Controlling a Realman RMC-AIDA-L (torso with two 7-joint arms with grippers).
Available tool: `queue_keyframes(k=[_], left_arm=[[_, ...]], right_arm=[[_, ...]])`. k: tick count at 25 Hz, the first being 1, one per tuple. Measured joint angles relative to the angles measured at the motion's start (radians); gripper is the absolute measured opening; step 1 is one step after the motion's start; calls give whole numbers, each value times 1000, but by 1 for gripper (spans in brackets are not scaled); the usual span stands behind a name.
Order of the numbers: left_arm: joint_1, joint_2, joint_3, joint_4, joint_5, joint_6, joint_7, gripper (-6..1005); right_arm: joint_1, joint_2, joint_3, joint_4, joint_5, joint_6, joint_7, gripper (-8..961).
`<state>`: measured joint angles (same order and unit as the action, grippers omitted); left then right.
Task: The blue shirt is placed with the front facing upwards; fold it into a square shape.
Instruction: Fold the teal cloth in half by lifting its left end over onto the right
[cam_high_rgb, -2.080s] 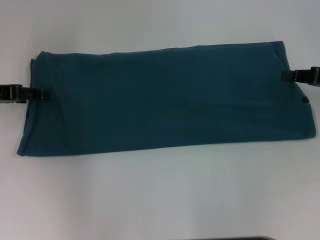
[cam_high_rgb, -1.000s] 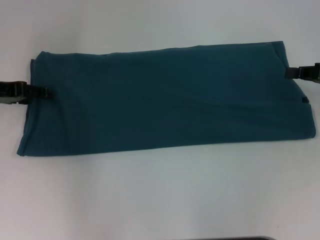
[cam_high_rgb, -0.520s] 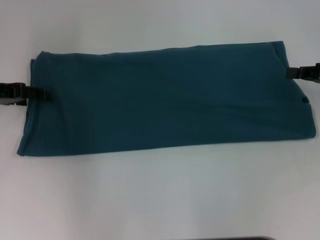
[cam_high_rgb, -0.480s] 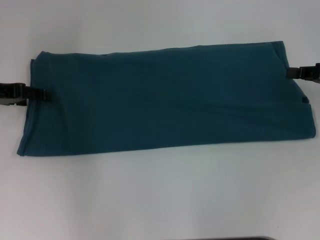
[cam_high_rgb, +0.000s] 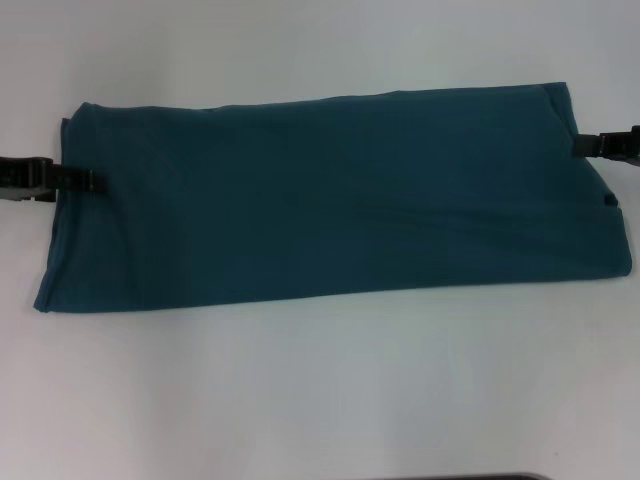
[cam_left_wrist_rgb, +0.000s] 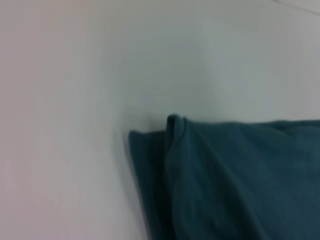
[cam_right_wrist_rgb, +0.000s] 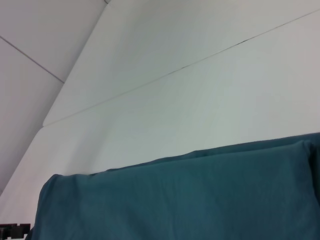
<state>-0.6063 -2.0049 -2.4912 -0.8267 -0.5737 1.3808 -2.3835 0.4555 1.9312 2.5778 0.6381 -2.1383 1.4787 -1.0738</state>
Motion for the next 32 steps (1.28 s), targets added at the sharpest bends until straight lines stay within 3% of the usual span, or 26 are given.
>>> queue_keyframes(k=[12, 32], left_arm=[[-9, -1, -3, -21, -24, 93, 40, 853], [-2, -23, 12, -8, -17, 23, 55, 850]], right_arm=[[3, -1, -2, 0, -2, -1, 3, 5], [6, -2, -2, 0, -2, -1, 5, 5]])
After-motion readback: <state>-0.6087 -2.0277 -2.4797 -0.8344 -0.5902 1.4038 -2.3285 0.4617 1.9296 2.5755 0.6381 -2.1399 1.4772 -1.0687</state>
